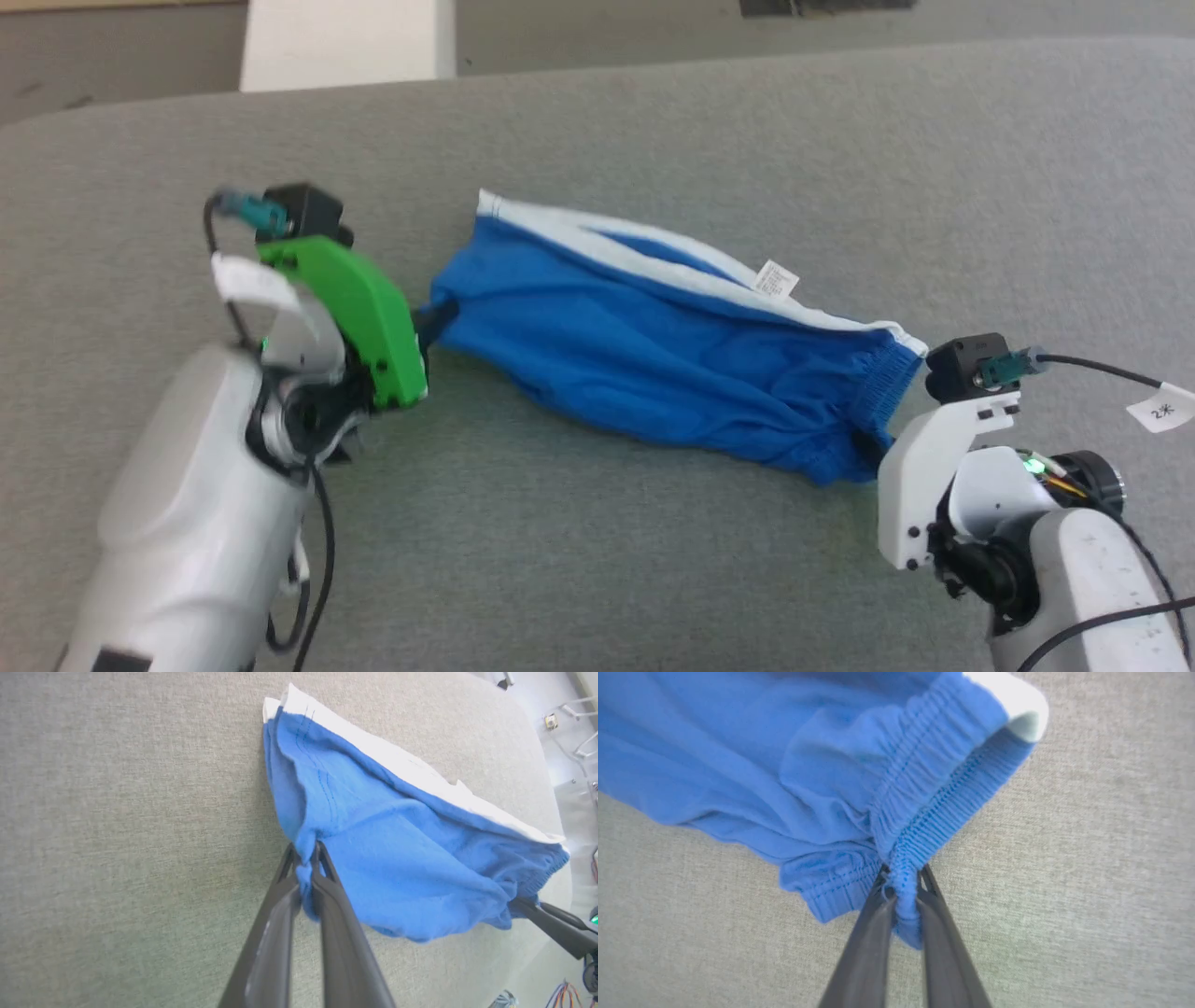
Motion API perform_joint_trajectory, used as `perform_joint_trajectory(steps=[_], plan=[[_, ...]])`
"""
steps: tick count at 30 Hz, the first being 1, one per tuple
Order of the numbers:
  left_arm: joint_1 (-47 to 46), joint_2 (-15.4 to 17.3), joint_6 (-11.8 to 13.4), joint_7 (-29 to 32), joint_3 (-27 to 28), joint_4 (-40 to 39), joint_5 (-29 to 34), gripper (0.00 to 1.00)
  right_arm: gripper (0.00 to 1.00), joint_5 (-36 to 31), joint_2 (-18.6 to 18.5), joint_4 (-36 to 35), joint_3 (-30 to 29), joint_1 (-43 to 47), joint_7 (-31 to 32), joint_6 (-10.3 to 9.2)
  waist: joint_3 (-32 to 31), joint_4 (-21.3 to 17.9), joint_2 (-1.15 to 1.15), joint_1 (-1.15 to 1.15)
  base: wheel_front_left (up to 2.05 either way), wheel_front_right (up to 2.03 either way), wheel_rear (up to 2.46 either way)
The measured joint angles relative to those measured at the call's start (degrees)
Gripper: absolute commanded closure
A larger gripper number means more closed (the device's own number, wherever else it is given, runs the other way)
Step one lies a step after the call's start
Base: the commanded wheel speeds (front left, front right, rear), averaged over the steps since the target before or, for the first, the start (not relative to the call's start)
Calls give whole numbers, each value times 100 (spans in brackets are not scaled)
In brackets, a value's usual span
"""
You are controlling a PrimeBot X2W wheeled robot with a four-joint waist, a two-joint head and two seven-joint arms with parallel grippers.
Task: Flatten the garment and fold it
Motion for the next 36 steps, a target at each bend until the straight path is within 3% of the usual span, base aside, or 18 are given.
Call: perform_joint_trajectory(steps=[3,9,16,17,18,19,24,27,31,36], plan=[[554,40,131,-177,136,-444,-80,100,100,-60,-68,-134,-98,26,293,0,-150,151,0,0,0,0,0],[1973,3,469,-424,177,-1295,-283,100,100,37,-542,-264,-148,112,856,0,-381,497,0,0,0,0,0],[2997,-196,744,-536,65,-1738,-409,100,100,215,-998,-283,-92,115,1368,1,-494,834,0,0,0,0,0],[3037,-212,765,-570,66,-1752,-405,95,89,215,-1013,-277,-93,115,1379,1,-499,859,0,0,0,0,0],[3056,-241,770,-591,68,-1772,-417,13,51,216,-1016,-264,-90,115,1378,1,-503,885,0,0,0,0,0],[3057,-261,771,-599,69,-1801,-419,0,0,215,-1016,-238,-88,115,1378,0,-507,903,0,0,0,0,0],[3050,-213,822,-730,187,-1912,-401,0,0,191,-912,-196,-254,118,1093,0,-584,892,0,0,0,0,0],[3027,-125,835,-1138,452,-2074,-302,0,0,168,-711,-314,-520,202,871,-1,-661,854,0,0,0,0,0],[2891,145,639,-2374,808,-2203,426,0,0,-40,-333,-723,-966,334,504,-1,-751,772,0,0,0,0,0],[2643,328,375,-4780,1066,-2109,1741,0,0,-297,-116,-940,-1100,340,366,-2,-791,671,0,0,0,0,0]])
